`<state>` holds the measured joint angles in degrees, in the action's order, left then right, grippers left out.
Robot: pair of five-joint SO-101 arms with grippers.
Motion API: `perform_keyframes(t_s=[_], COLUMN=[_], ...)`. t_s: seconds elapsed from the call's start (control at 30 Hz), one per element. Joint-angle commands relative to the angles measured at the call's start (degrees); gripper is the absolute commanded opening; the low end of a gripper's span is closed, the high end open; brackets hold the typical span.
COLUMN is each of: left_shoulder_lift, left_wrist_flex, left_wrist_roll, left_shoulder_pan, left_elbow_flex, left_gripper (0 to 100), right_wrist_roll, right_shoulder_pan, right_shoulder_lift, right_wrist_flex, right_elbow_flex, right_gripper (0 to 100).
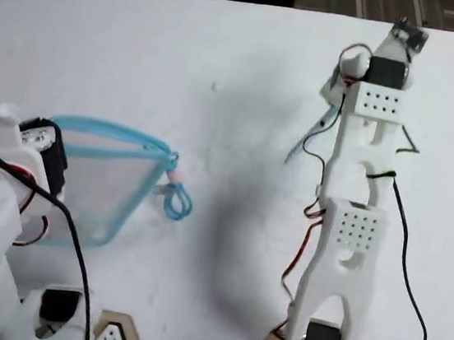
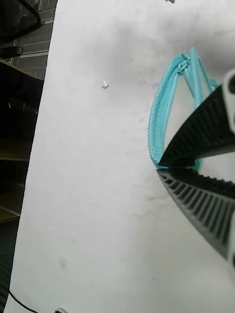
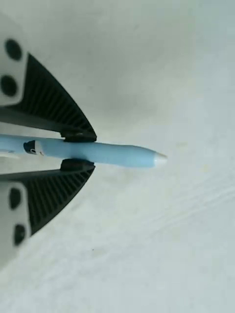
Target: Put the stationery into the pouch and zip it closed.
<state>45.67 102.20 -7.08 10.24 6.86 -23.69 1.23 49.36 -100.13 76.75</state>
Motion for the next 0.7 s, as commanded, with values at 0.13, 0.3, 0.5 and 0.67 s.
perform_keyframes(t_s=[0.13,0.3,0.5,0.67], left_shoulder_lift=[-0.04,-0.04,-0.04,-0.04], left_wrist_flex=[0.00,0.00,0.00,0.00], left_wrist_roll=[-0.26,-0.26,-0.26,-0.26], left_shoulder_pan=[0.40,0.31,0.31,0.31], left_elbow_flex=[0.00,0.00,0.00,-0.09], left_gripper=[2,2,2,2], right_wrist_roll=[-0.70,-0.79,-0.79,-0.79], right_shoulder_pan=[-12.26,-26.15,-37.85,-43.03], right_shoulder_lift=[-27.30,-38.73,-41.63,-41.45], right_wrist_flex=[-1.27,-0.22,2.15,5.05], right_elbow_flex=[0.79,0.88,1.32,0.88], right_gripper=[1.7,1.7,1.7,1.7])
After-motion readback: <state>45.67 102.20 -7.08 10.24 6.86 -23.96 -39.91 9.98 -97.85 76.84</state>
